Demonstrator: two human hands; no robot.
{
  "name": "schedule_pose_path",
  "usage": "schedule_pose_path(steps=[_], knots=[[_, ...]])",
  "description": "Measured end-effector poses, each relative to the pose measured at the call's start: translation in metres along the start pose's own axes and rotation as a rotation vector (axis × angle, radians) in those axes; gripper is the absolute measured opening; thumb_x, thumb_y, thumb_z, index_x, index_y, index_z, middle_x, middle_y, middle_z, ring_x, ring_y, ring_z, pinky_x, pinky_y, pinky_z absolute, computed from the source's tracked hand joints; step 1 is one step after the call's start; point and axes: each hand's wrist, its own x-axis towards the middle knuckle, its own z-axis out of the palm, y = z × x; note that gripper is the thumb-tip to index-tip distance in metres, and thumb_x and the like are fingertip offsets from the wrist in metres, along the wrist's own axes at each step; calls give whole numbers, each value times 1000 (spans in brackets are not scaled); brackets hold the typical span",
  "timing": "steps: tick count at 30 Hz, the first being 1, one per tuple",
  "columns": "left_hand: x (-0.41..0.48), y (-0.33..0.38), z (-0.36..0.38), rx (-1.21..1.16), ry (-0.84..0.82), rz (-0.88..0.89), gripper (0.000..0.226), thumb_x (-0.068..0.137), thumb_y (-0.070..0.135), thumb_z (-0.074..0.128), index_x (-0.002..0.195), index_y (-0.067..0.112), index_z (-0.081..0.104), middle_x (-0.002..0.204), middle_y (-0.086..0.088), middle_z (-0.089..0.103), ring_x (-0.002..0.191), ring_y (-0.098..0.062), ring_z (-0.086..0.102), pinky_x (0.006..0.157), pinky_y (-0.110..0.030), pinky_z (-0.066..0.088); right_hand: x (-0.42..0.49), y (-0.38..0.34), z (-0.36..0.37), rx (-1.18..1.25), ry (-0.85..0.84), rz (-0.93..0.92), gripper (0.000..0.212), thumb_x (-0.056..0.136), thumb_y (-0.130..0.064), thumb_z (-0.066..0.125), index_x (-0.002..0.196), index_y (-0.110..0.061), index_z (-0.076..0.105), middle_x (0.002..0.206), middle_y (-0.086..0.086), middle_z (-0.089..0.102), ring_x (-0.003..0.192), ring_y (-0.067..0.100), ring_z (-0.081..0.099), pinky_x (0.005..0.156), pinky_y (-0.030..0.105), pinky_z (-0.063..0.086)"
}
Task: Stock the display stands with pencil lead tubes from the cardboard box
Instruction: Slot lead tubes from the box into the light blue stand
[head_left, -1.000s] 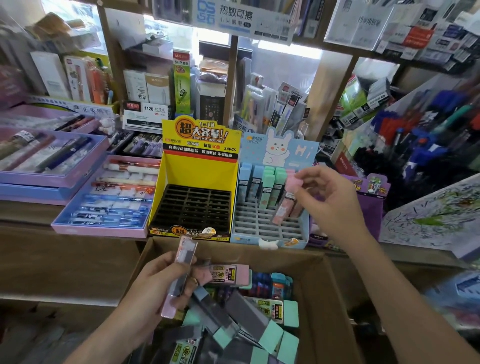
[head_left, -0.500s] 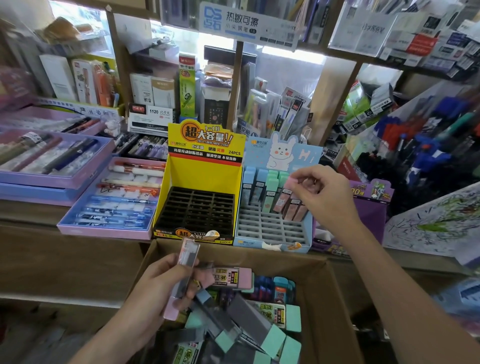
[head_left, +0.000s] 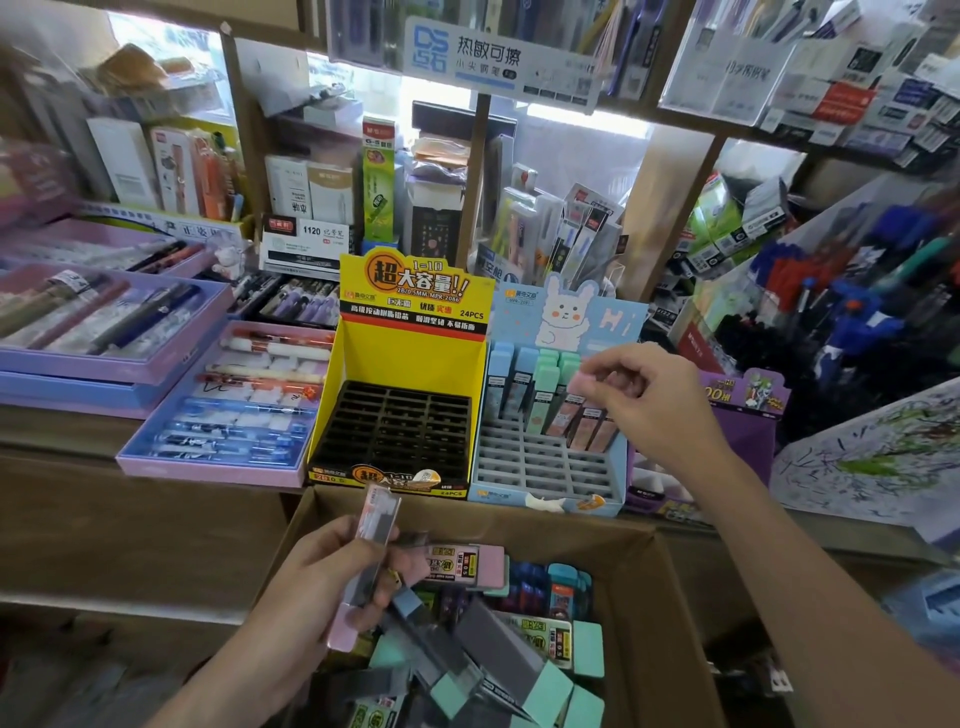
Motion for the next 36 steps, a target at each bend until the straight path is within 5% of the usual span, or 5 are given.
schedule_pose_path(steps=[8, 17, 27, 32, 36], knots=[[2, 1, -2, -30, -7, -19, 42, 79, 11, 63, 116, -9, 62, 83, -28, 61, 53, -24, 51, 38, -25, 35, 5, 3, 7, -267, -16, -145, 4, 88, -12, 80, 86, -8, 79, 82, 0, 66, 88, 14, 52, 79, 28, 44], [4, 0, -3, -76, -33, -13, 34, 78, 15, 65, 107, -1, 72, 82, -28, 65, 54, -27, 56, 38, -27, 42, -3, 0, 12, -424, 61, -224, 13, 92, -10, 74, 103, -5, 79, 94, 7, 64, 96, 18, 44, 85, 35, 45], [-4, 1, 7, -54, -108, 9, 31, 87, 19, 64, 112, 5, 75, 102, -35, 70, 65, -30, 66, 48, -32, 52, -101, -51, 49, 361, -183, 242, 22, 91, -12, 71, 97, -34, 75, 83, -10, 75, 72, 7, 70, 64, 18, 56], [-8, -1, 11, 56, -185, 26, 32, 88, 15, 67, 117, 2, 70, 105, -32, 71, 61, -23, 59, 43, -22, 41, -128, -54, 81, 706, -320, 479, 19, 95, -26, 71, 112, -17, 74, 85, 10, 76, 63, 19, 68, 51, 25, 51], [-8, -4, 10, 228, -263, 22, 40, 81, 14, 87, 111, -2, 65, 76, -16, 66, 48, -14, 46, 44, -19, 34, -129, -54, 84, 918, -427, 542, 31, 95, -34, 67, 114, -10, 72, 84, 18, 71, 62, 28, 65, 48, 29, 51]])
